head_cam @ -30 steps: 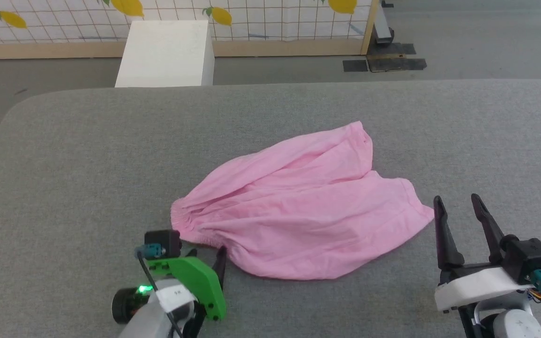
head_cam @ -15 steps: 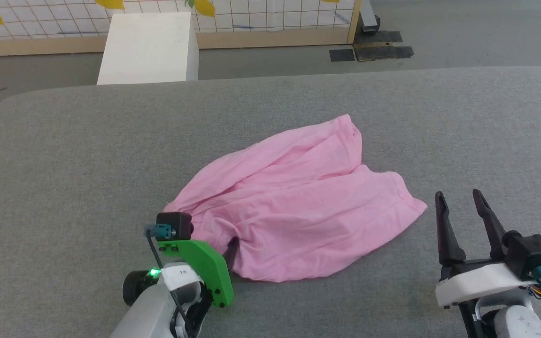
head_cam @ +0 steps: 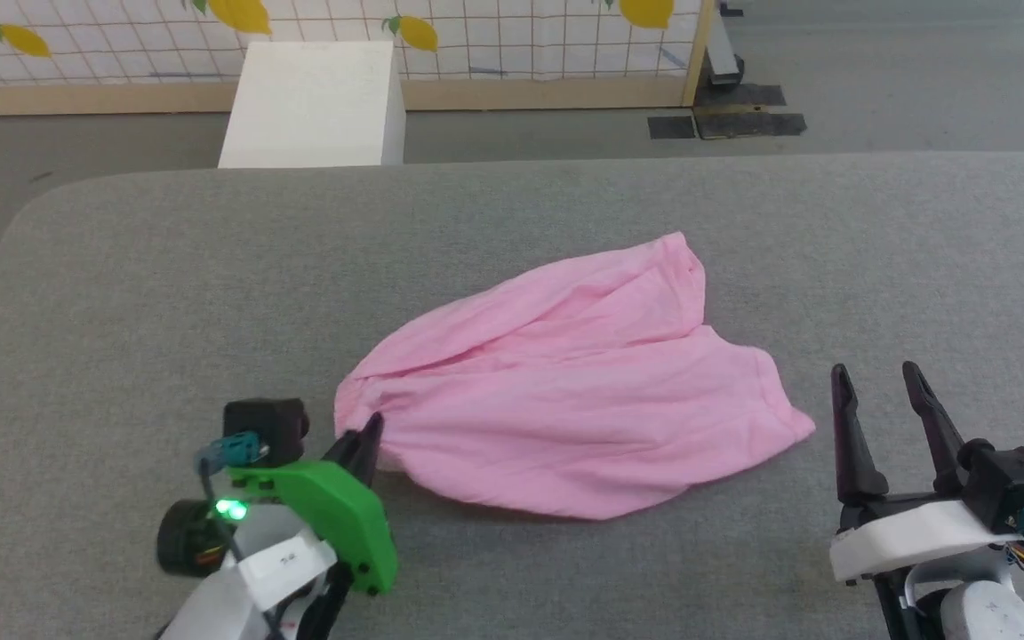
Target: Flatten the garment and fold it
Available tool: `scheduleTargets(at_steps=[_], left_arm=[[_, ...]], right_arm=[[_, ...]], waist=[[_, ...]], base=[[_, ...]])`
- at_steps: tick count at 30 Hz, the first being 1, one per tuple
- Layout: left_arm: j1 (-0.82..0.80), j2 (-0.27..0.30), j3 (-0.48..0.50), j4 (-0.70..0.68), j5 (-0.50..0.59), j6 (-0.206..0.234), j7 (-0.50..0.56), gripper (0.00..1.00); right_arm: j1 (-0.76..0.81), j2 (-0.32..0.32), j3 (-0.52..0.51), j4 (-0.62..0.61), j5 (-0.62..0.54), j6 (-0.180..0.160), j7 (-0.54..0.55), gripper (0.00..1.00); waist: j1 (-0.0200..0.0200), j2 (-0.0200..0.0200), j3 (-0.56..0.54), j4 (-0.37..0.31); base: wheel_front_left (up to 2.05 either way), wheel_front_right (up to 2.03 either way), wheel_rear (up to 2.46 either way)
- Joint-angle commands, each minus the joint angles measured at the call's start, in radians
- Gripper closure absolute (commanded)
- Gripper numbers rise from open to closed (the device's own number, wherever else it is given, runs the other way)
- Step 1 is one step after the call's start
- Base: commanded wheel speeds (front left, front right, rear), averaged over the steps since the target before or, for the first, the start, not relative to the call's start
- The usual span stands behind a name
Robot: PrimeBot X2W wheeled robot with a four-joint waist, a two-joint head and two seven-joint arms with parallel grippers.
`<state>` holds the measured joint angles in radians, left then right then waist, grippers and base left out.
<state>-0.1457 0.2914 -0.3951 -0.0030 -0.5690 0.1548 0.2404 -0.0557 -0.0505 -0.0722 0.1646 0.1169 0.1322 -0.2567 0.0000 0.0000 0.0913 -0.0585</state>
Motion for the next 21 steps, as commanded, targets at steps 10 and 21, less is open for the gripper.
scheduleTargets(at_steps=[10, 21], left_arm=[[0.111, 0.102, 0.046, -0.297, -0.001, 0.113, 0.189, 1.00], [-0.216, -0.003, 0.078, 0.284, -0.007, 0.058, 0.037, 1.00]], right_arm=[[0.004, 0.000, 0.019, -0.007, -0.001, -0.002, -0.005, 0.00], [-0.052, 0.000, 0.050, -0.017, -0.011, -0.002, -0.005, 0.00]], waist=[[0.0000, 0.0000, 0.006, 0.013], [0.0000, 0.0000, 0.099, -0.060]], base=[[0.00, 0.00, 0.00], [0.00, 0.00, 0.00]])
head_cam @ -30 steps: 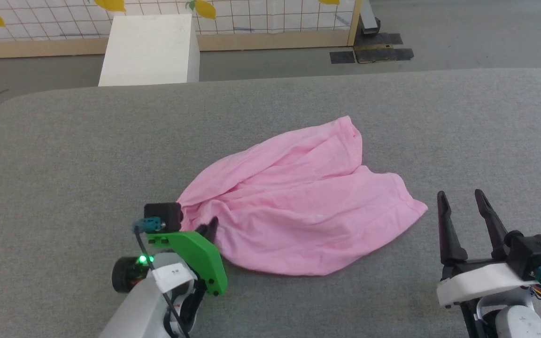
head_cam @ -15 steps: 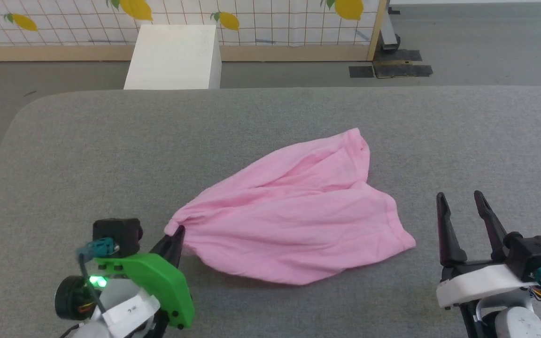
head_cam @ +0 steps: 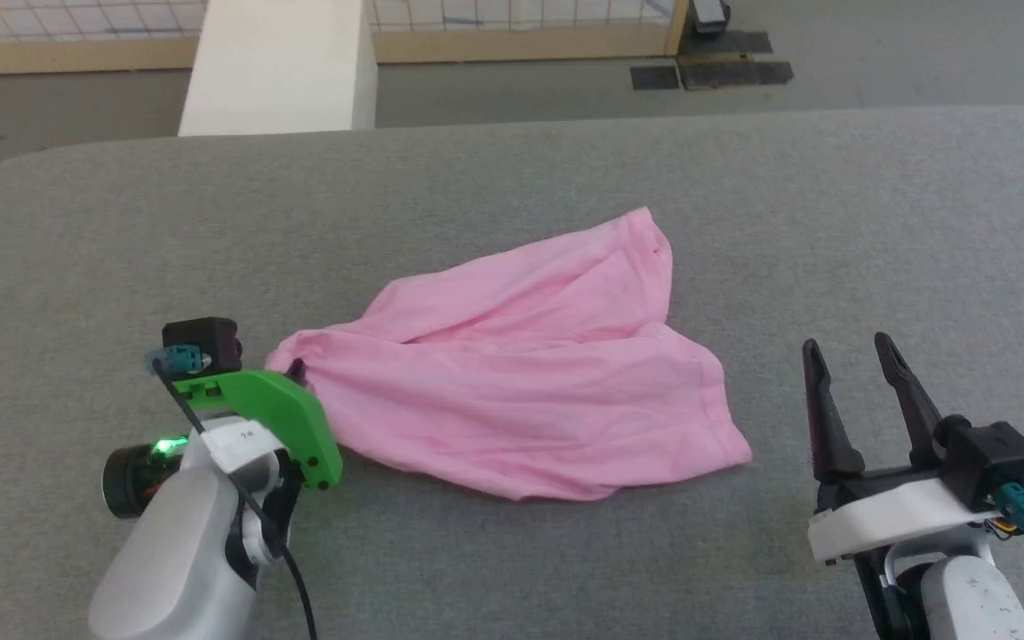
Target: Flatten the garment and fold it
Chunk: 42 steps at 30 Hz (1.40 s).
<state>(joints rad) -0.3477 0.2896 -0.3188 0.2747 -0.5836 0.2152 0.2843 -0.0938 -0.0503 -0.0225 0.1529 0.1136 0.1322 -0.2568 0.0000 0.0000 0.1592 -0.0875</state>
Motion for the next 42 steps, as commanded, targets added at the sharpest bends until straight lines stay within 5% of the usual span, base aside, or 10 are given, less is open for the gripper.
scheduleTargets(at_steps=[1, 4, 5, 6, 15, 23, 31, 42], left_arm=[[-0.041, -0.005, 0.001, 0.065, 0.015, -0.002, -0.022, 1.00], [-0.097, -0.020, 0.011, 0.185, 0.021, -0.001, -0.069, 1.00], [-0.113, -0.028, 0.018, 0.218, 0.017, -0.006, -0.095, 0.15], [-0.123, -0.033, 0.021, 0.240, 0.015, -0.012, -0.115, 0.00], [-0.049, -0.107, 0.067, 0.266, -0.052, -0.114, -0.380, 0.00], [0.121, -0.119, 0.086, 0.131, -0.048, -0.123, -0.516, 0.00], [0.214, -0.148, 0.198, -0.089, 0.072, -0.122, -0.545, 0.00], [0.234, -0.233, 0.317, -0.171, 0.217, -0.224, -0.546, 0.00]], right_arm=[[-0.017, 0.000, 0.003, -0.005, -0.007, -0.002, -0.005, 0.00], [-0.024, 0.000, 0.005, -0.005, -0.006, -0.002, -0.005, 0.00], [-0.025, 0.000, 0.004, -0.004, -0.005, -0.002, -0.005, 0.00], [-0.025, 0.000, 0.003, -0.003, -0.005, -0.002, -0.005, 0.00], [-0.016, 0.000, -0.008, -0.017, -0.008, -0.002, -0.005, 0.00], [-0.039, 0.000, 0.026, -0.023, -0.044, -0.002, 0.040, 0.00], [-0.136, 0.000, 0.088, 0.079, -0.103, -0.002, 0.294, 0.00], [-0.301, -0.001, 0.135, 0.276, -0.187, -0.002, 0.739, 0.00]], waist=[[0.0000, 0.0000, 0.037, -0.041], [0.0000, 0.0000, 0.051, -0.061], [0.0000, 0.0000, 0.053, -0.066], [0.0000, 0.0000, 0.054, -0.068], [0.0000, 0.0000, 0.023, -0.026], [0.0000, 0.0000, -0.008, 0.064], [0.0000, 0.0000, 0.000, 0.146], [0.0000, 0.0000, 0.033, 0.188]], base=[[0.00, 0.00, 0.00], [0.00, 0.00, 0.00], [0.00, 0.00, 0.00], [0.00, 0.00, 0.00], [0.00, 0.00, 0.00], [0.00, 0.00, 0.00], [0.00, 0.00, 0.00], [0.00, 0.00, 0.00]])
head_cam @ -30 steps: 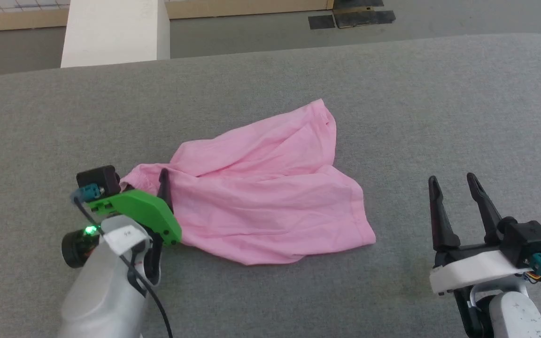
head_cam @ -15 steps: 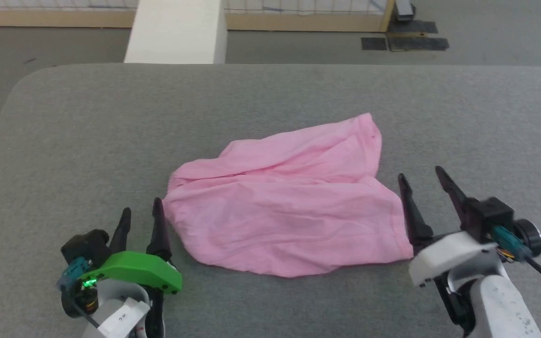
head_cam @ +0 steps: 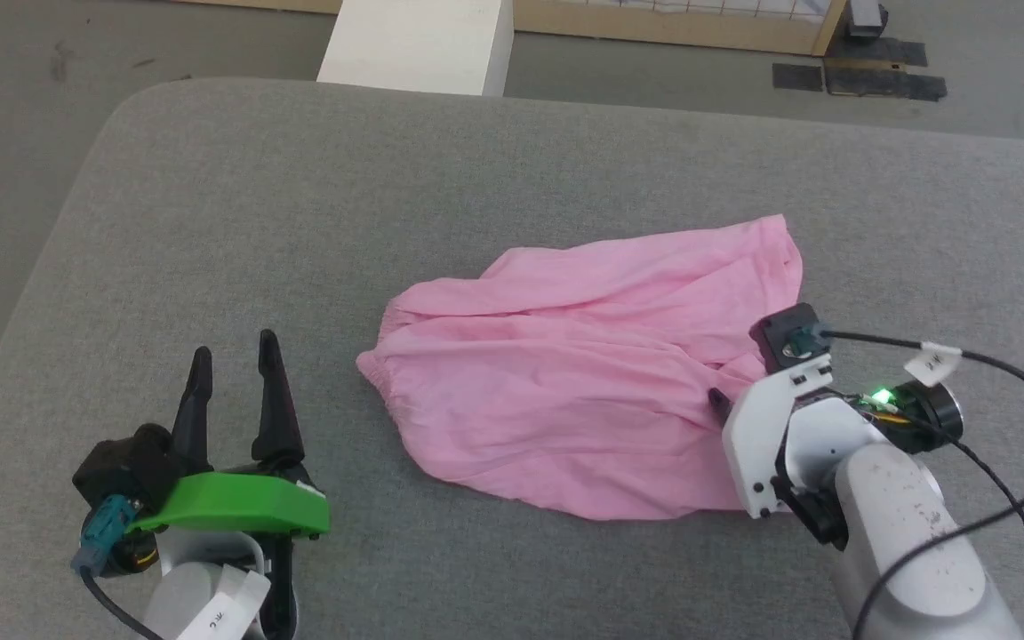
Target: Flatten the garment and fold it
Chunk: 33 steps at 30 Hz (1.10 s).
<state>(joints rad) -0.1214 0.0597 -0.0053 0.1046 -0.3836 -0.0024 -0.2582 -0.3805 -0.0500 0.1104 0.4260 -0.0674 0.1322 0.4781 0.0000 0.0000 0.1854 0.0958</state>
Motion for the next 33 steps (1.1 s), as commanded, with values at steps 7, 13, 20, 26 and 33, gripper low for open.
scheduleTargets(at_steps=[7, 13, 20, 26, 33], left_arm=[[-0.004, -0.009, 0.014, 0.009, 0.020, -0.025, -0.003, 0.00], [-0.003, -0.009, 0.000, 0.011, 0.011, -0.011, -0.003, 0.00], [-0.004, -0.009, -0.015, 0.030, 0.014, -0.012, -0.004, 0.00], [0.008, -0.009, -0.028, 0.050, 0.017, -0.016, -0.004, 0.00], [0.036, -0.009, -0.044, 0.063, 0.018, -0.018, -0.004, 0.00]], right_arm=[[-0.069, -0.043, -0.010, 0.037, -0.016, -0.002, 0.053, 1.00], [-0.078, -0.055, -0.202, 0.011, -0.040, -0.002, -0.011, 1.00], [-0.084, -0.036, -0.433, 0.036, -0.127, -0.002, -0.080, 1.00], [-0.060, -0.013, -0.449, 0.041, -0.132, -0.002, -0.231, 0.00], [0.090, -0.002, -0.322, -0.096, -0.041, -0.002, -0.525, 0.00]], waist=[[0.0000, 0.0000, 0.017, 0.007], [0.0000, 0.0000, 0.011, -0.002], [0.0000, 0.0000, 0.001, -0.014], [0.0000, 0.0000, -0.032, -0.017], [0.0000, 0.0000, -0.095, -0.021]], base=[[0.00, 0.00, 0.00], [0.00, 0.00, 0.00], [0.00, 0.00, 0.00], [0.00, 0.00, 0.00], [0.00, 0.00, 0.00]])
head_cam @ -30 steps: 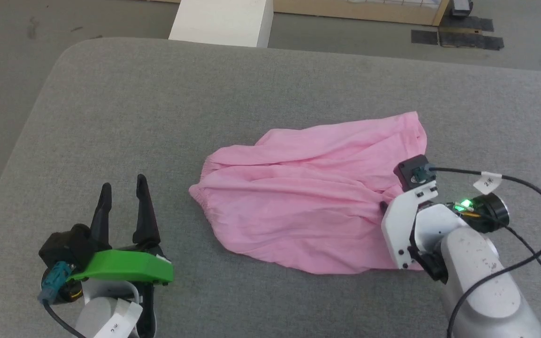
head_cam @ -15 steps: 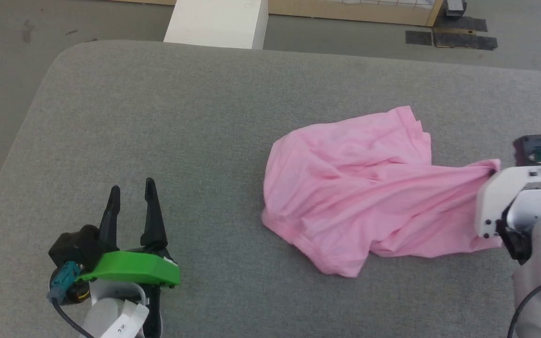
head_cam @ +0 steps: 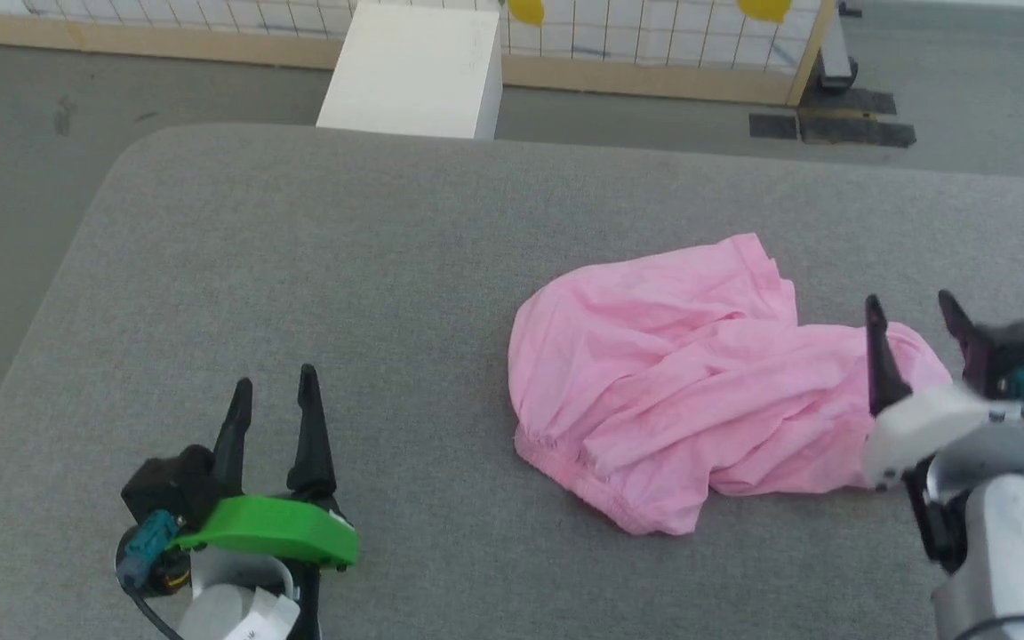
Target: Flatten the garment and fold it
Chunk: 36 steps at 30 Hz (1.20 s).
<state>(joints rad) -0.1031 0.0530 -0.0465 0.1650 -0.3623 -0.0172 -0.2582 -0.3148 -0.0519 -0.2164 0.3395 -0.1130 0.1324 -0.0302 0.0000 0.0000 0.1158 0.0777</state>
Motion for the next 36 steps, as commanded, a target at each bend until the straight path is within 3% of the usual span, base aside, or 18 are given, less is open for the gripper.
scheduleTargets(at_steps=[1, 8, 14, 21, 27, 36], left_arm=[[0.023, -0.003, -0.006, 0.003, -0.003, -0.003, -0.004, 0.00], [0.048, -0.003, -0.047, 0.000, 0.002, -0.010, -0.004, 0.00], [0.014, -0.003, -0.156, 0.063, -0.003, -0.014, 0.007, 0.00], [-0.088, -0.003, -0.320, 0.169, -0.061, 0.001, 0.198, 0.00], [-0.119, -0.003, -0.458, 0.158, -0.079, -0.027, 0.376, 0.00], [-0.171, 0.041, -0.534, 0.136, 0.011, 0.002, 0.499, 0.00]], right_arm=[[0.052, 0.001, 0.016, -0.032, 0.019, -0.002, -0.045, 0.00], [0.259, 0.001, 0.080, -0.162, 0.159, -0.002, -0.142, 0.00], [0.310, 0.001, 0.113, -0.207, 0.196, -0.002, -0.145, 0.00], [0.295, 0.002, 0.121, -0.226, 0.207, -0.002, -0.141, 0.00], [0.298, 0.002, 0.123, -0.235, 0.218, -0.002, -0.141, 0.00], [0.291, 0.002, 0.123, -0.239, 0.230, -0.002, -0.147, 0.00]], waist=[[0.0000, 0.0000, -0.032, -0.003], [0.0000, 0.0000, -0.063, -0.018], [0.0000, 0.0000, -0.054, -0.047], [0.0000, 0.0000, -0.038, -0.086], [0.0000, 0.0000, -0.026, -0.116], [0.0000, 0.0000, -0.004, -0.137]], base=[[0.00, 0.00, 0.00], [0.00, 0.00, 0.00], [0.00, 0.00, 0.00], [0.00, 0.00, 0.00], [0.00, 0.00, 0.00], [0.00, 0.00, 0.00]])
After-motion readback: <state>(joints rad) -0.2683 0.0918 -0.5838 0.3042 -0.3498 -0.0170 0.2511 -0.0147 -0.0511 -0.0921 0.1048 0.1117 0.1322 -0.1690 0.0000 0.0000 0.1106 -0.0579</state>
